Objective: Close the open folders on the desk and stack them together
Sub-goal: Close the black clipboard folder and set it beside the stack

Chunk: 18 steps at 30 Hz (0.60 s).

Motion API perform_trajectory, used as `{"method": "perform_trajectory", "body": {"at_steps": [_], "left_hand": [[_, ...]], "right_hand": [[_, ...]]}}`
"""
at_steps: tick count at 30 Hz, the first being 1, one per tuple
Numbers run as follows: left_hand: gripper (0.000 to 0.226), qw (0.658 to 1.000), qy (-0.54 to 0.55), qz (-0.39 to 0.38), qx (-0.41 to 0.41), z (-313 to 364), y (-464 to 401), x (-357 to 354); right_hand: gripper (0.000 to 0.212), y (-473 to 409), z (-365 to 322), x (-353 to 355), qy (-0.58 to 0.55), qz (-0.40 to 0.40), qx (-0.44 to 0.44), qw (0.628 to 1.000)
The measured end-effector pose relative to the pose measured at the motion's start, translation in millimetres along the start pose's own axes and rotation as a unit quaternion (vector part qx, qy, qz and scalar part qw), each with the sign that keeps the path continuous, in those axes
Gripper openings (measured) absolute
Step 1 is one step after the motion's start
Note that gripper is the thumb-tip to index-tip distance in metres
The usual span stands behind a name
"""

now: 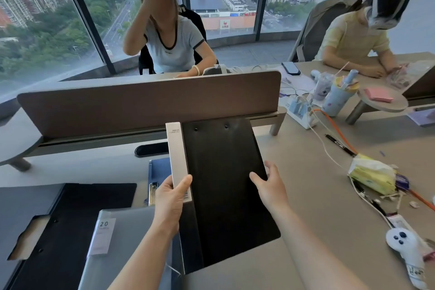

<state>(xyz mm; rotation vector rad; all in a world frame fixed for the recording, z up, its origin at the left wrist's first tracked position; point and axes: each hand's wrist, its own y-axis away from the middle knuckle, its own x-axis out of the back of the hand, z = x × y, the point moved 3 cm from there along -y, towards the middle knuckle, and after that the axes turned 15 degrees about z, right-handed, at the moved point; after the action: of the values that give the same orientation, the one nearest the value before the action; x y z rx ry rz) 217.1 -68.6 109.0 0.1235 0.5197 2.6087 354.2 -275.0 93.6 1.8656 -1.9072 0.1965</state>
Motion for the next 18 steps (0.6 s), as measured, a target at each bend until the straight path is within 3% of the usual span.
{"method": "perform_trajectory", "body": {"at_steps": [3,10,18], "left_hand": [[0.016,0.999,-0.021,0.003,0.024,-19,-3,-1],[0.020,0.988,-0.150,-0.033,0.033,-76,-4,-16],[0.026,0.936,-0.350,-0.044,0.011,-130,4,-28]], "right_hand": [[0.024,-3,19,6,0.002,-0.005,0.001,1.000],[0.034,-8,77,21,0.056,-0.005,-0.053,0.997],[0.025,-12,139,31,0.137,-0.018,-0.107,0.985]]}}
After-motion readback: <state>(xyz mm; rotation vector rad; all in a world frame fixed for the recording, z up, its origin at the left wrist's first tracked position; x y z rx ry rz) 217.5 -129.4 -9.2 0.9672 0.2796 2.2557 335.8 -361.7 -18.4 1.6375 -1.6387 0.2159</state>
